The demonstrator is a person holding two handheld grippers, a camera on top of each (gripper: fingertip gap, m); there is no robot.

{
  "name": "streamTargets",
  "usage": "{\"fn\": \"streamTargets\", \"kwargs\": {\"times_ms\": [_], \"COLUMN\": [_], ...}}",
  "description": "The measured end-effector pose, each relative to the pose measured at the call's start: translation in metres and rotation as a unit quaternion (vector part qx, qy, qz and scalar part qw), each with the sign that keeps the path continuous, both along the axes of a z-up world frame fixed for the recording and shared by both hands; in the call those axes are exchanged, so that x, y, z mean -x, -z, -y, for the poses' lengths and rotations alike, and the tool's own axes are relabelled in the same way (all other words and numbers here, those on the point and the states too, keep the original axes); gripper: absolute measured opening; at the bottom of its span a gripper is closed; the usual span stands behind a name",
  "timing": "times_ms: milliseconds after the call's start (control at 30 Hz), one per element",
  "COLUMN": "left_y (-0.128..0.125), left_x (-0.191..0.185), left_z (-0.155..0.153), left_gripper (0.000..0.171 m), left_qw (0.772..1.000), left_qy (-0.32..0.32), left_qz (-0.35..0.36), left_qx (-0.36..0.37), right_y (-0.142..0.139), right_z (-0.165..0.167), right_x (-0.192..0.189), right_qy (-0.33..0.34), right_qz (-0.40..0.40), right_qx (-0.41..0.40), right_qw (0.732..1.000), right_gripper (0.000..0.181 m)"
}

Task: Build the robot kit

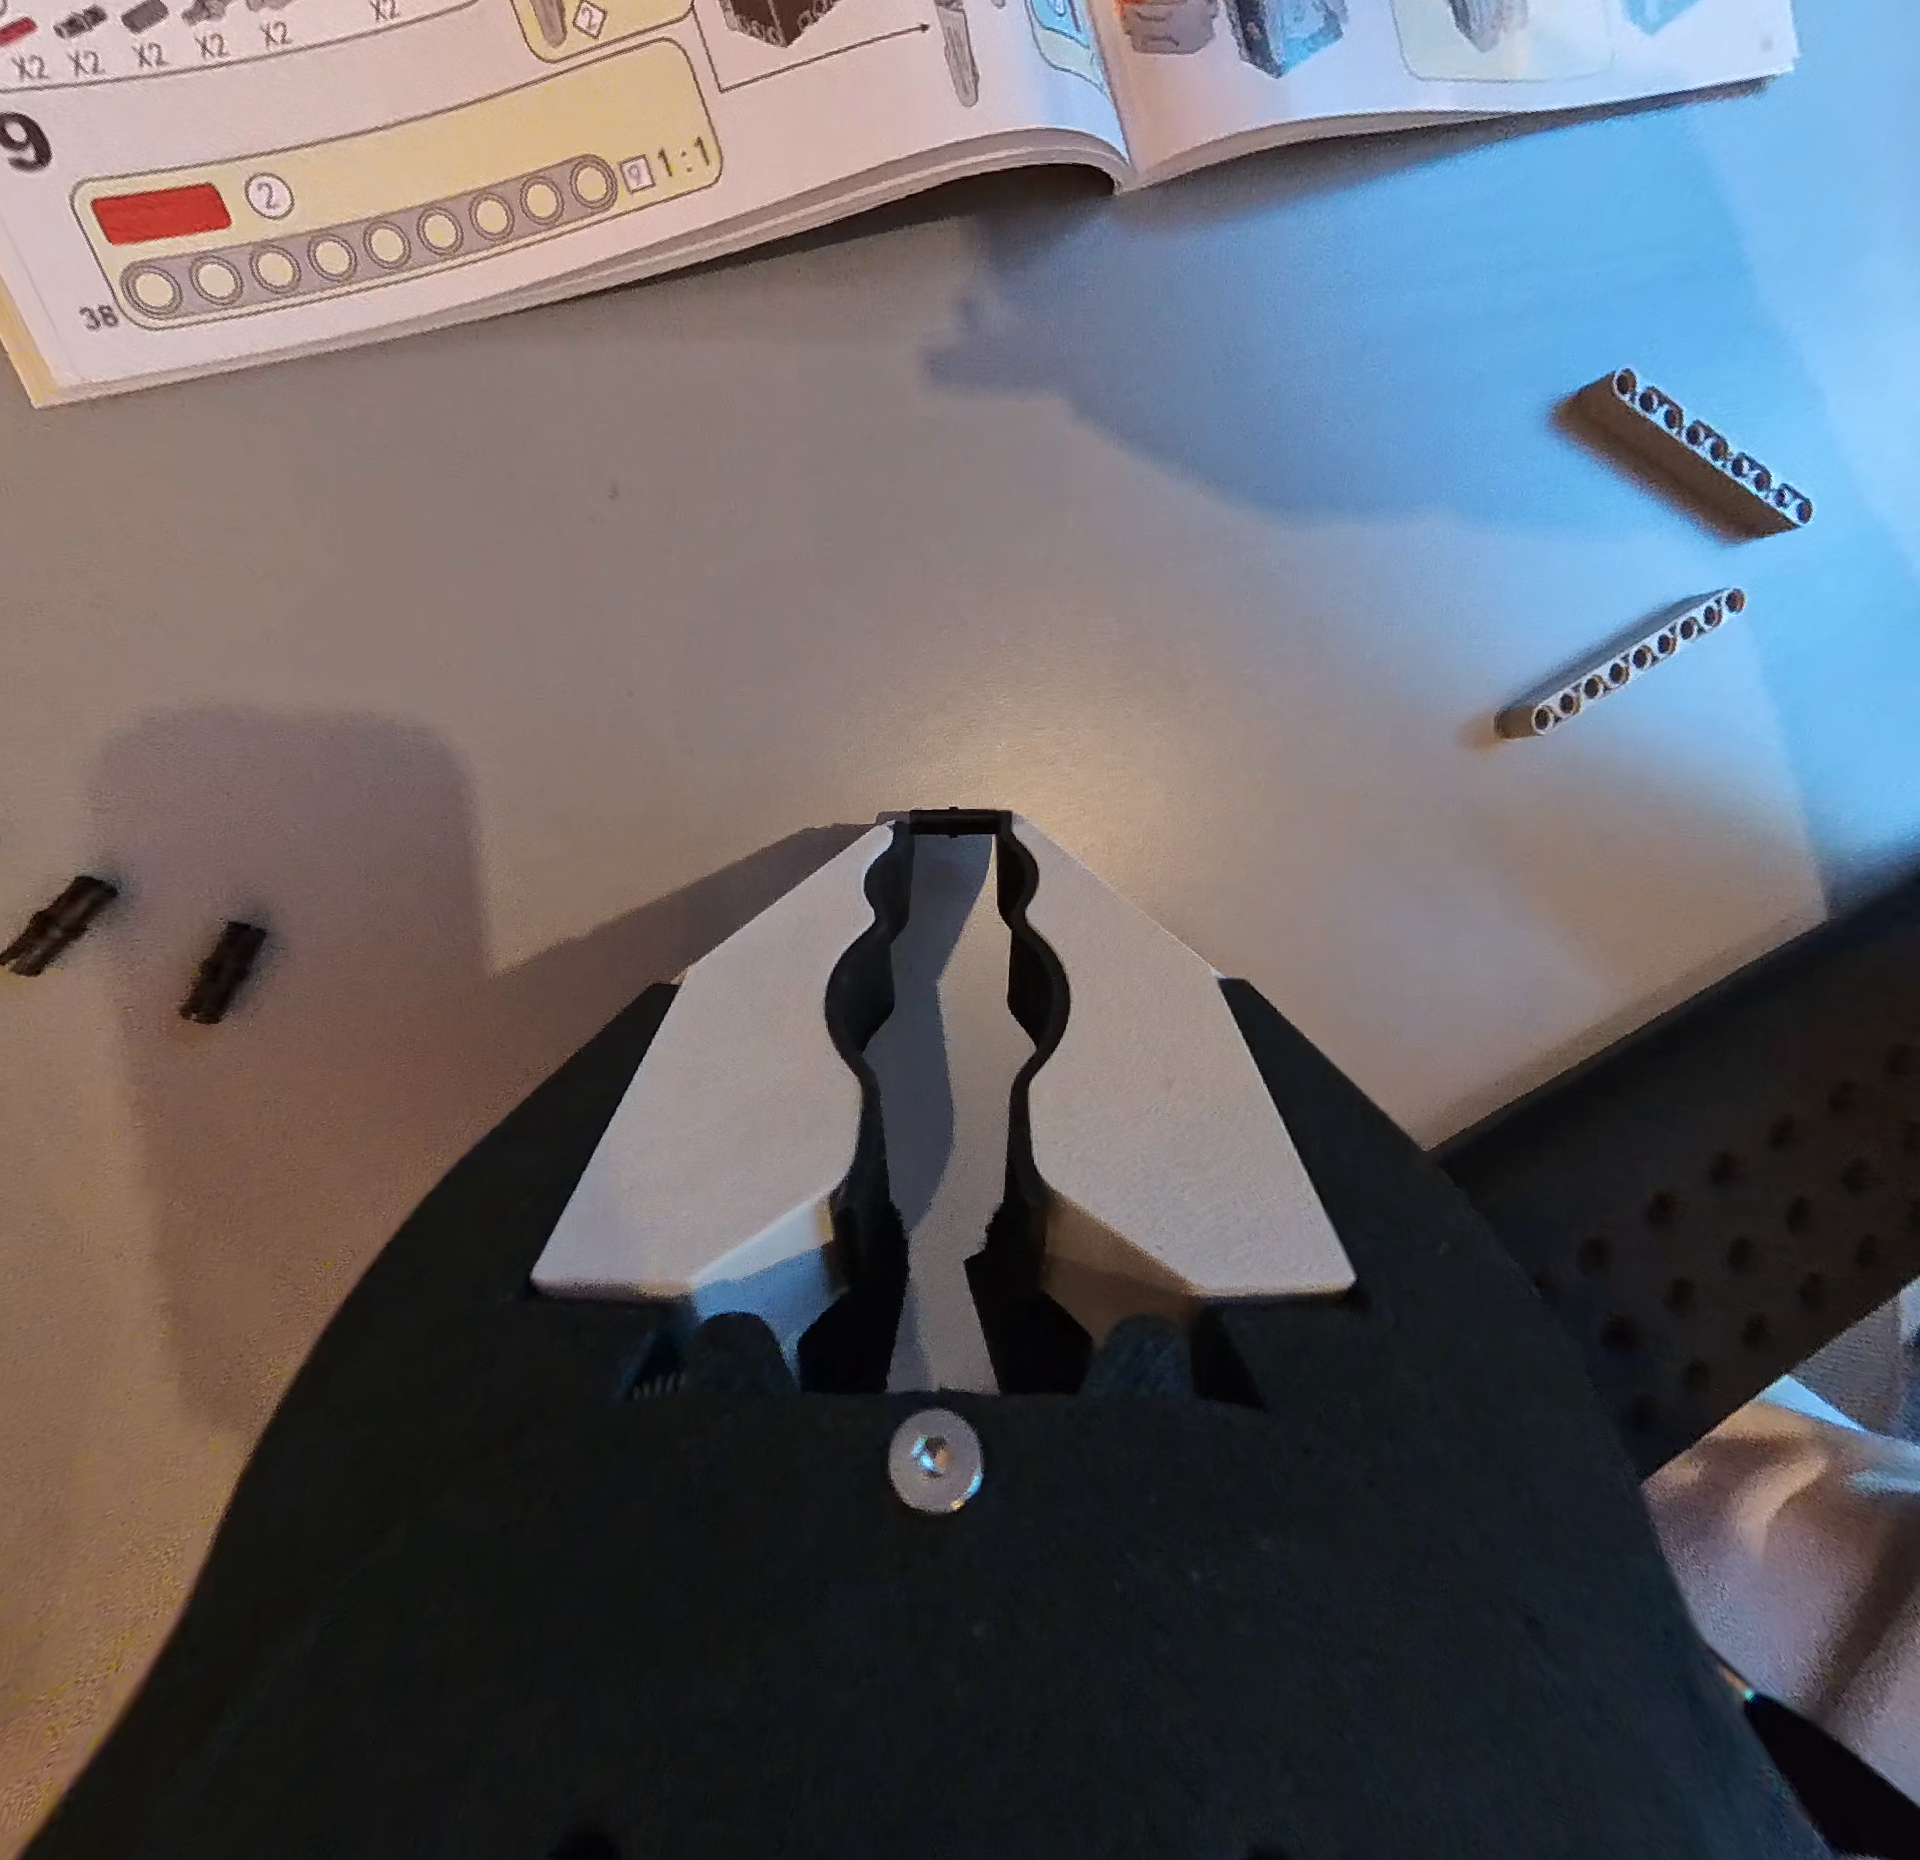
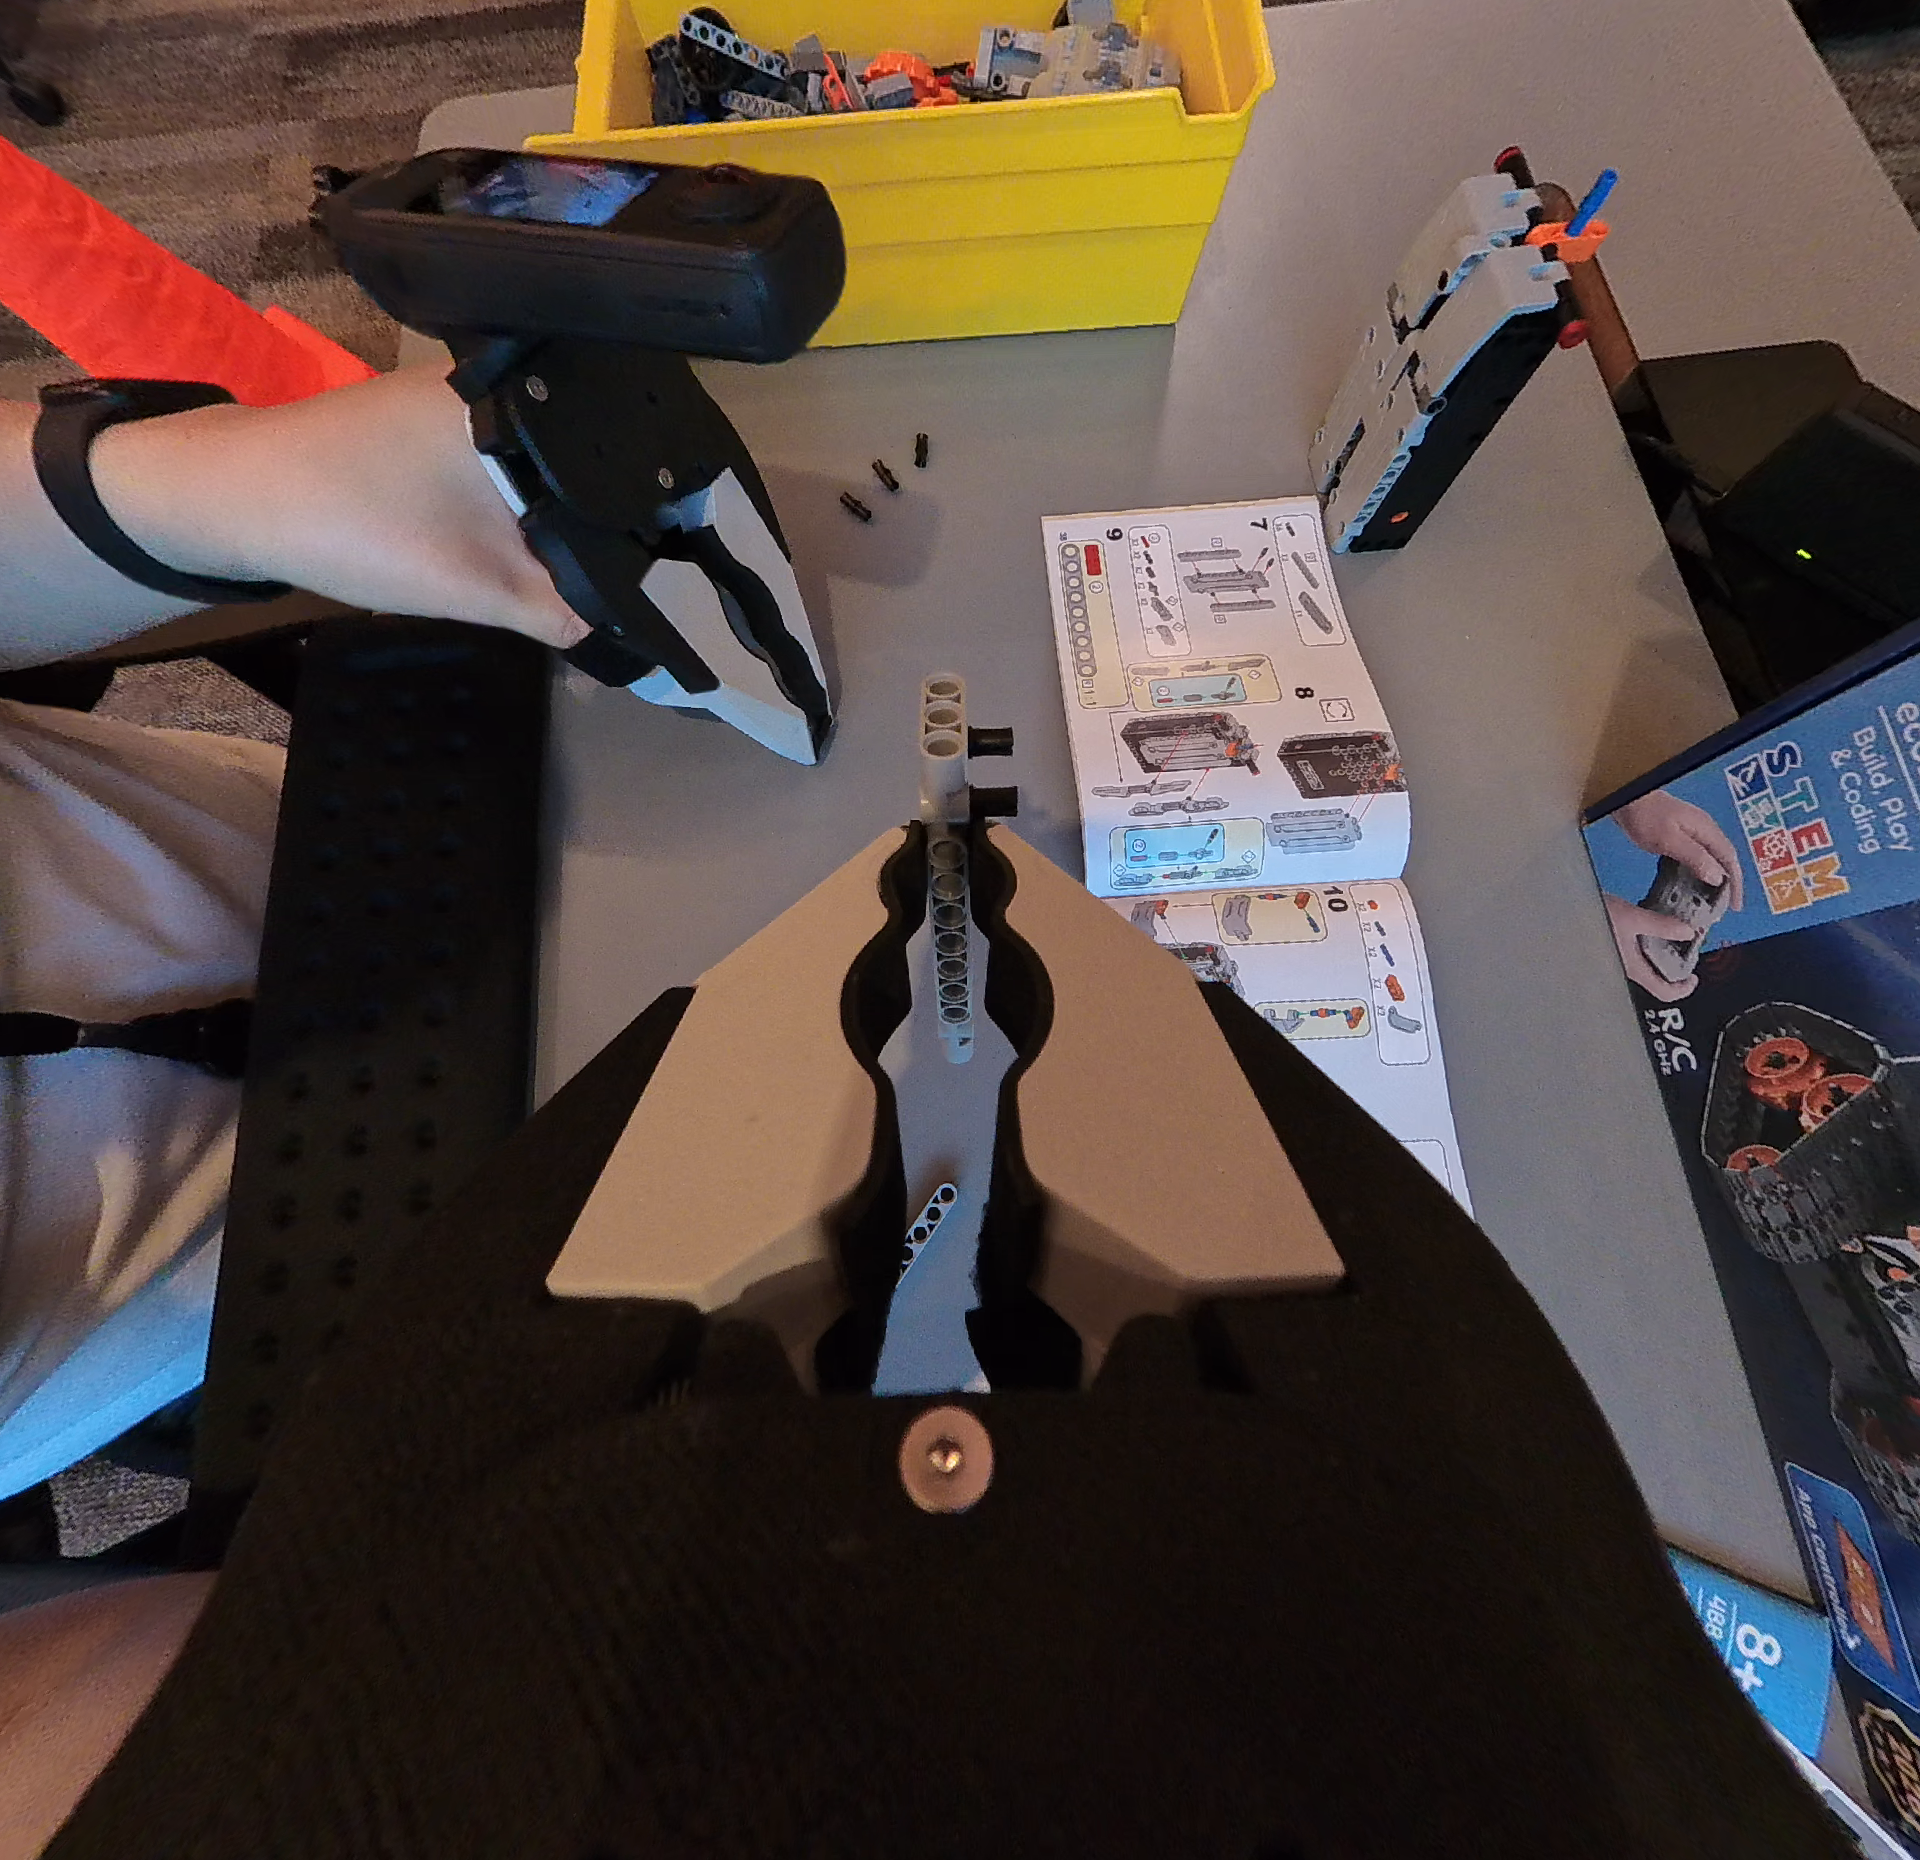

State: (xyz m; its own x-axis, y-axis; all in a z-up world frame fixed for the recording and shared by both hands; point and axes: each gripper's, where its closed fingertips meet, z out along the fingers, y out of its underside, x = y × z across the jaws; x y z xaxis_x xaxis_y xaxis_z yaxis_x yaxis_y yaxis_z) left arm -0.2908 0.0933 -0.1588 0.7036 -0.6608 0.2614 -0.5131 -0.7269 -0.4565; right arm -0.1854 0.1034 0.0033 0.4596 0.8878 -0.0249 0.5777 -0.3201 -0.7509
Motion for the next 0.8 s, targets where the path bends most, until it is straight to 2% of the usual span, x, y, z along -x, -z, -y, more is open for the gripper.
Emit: {"fn": "streamTargets", "kwargs": {"times_ms": [333,433,600,700,800], "left_y": [0.004,0.004,0.002,-0.026,-0.09], "left_x": [0.002,0.001,-0.004,-0.002,-0.008], "left_z": [-0.004,-0.004,-0.002,-0.013,-0.016], "left_gripper": [0.013,0.015,0.028,0.03,0.029], "left_qw": [0.988,0.989,0.992,0.985,0.966], "left_qy": [0.003,-0.002,0.003,0.018,0.093], "left_qz": [-0.124,-0.124,-0.108,-0.093,-0.035], "left_qx": [-0.087,-0.083,-0.07,-0.141,-0.237], "right_y": [-0.003,-0.006,-0.008,-0.01,-0.013], "right_z": [0.0,0.002,0.002,0.002,0.0], "right_x": [-0.003,-0.004,-0.007,-0.01,-0.014], "right_qy": [0.003,0.003,0.007,0.011,0.016], "right_qz": [0.0,-0.002,-0.002,-0.003,-0.009], "right_qx": [-0.006,-0.01,-0.015,-0.02,-0.023], "right_qw": [1.0,1.0,1.0,1.0,1.0], "right_gripper": [0.007,0.007,0.007,0.007,0.006]}}
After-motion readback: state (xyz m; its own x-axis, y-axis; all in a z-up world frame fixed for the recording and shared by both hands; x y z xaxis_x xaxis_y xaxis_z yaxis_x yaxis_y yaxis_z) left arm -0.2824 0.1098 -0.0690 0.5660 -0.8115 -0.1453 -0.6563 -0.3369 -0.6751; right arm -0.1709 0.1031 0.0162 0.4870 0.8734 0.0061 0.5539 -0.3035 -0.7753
